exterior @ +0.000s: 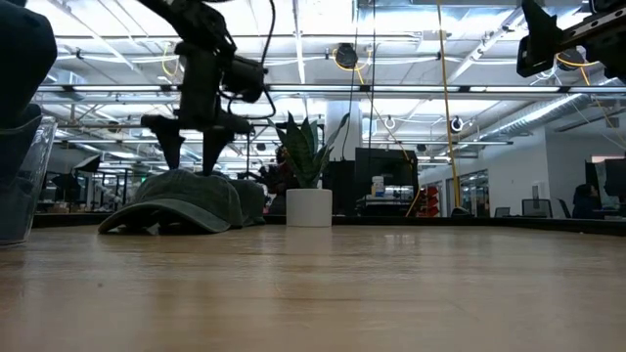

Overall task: Pick & Place hat
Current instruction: Put the bottom gray cap into the right transparent bin

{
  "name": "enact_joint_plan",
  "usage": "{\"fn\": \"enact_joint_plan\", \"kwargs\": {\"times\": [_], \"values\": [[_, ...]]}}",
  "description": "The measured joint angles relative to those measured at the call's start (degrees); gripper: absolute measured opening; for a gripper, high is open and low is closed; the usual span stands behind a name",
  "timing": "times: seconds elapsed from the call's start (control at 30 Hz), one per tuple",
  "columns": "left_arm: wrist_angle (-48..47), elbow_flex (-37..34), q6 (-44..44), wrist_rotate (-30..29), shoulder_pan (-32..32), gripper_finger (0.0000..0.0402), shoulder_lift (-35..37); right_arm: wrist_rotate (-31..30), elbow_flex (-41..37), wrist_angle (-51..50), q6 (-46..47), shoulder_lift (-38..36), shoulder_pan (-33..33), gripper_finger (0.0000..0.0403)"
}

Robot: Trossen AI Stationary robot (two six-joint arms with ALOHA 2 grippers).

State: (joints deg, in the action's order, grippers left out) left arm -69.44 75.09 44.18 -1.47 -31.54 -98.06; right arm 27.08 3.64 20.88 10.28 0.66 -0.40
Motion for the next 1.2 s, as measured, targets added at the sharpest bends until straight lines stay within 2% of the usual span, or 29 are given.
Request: {"fn": "enact_joint_plan", "kwargs": {"times": [0.17,0.37,0.43,0.57,0.73,1.0,1.2], "values": [[0.2,0.0,-1.5,-0.1,-0.3,0.0299,-2.7,0.0,0.0,0.0,0.0,0.0,0.0,0.0348],[0.4,0.0,-11.3,-0.3,0.9,0.0275,-2.9,0.0,0.0,0.0,1.3,0.0,0.0,0.0348],[0.4,0.0,-10.2,0.1,1.2,0.0268,-2.9,0.0,0.0,-0.2,1.3,0.0,0.0,0.0348],[-0.7,0.0,-2.0,-0.1,1.0,0.0244,-2.7,0.0,0.0,-0.2,1.3,0.0,0.0,0.0348],[-1.0,0.0,2.2,0.1,1.1,0.0178,-2.7,0.0,0.0,-0.2,1.3,0.0,0.0,0.0348],[-0.8,0.0,1.5,0.0,1.0,0.0021,-2.7,0.0,0.0,-0.2,1.3,0.0,0.0,0.0348],[-0.7,0.0,-5.7,-0.3,2.2,0.0008,-2.4,0.0,0.0,0.0,1.1,0.0,0.0,0.0348]]}}
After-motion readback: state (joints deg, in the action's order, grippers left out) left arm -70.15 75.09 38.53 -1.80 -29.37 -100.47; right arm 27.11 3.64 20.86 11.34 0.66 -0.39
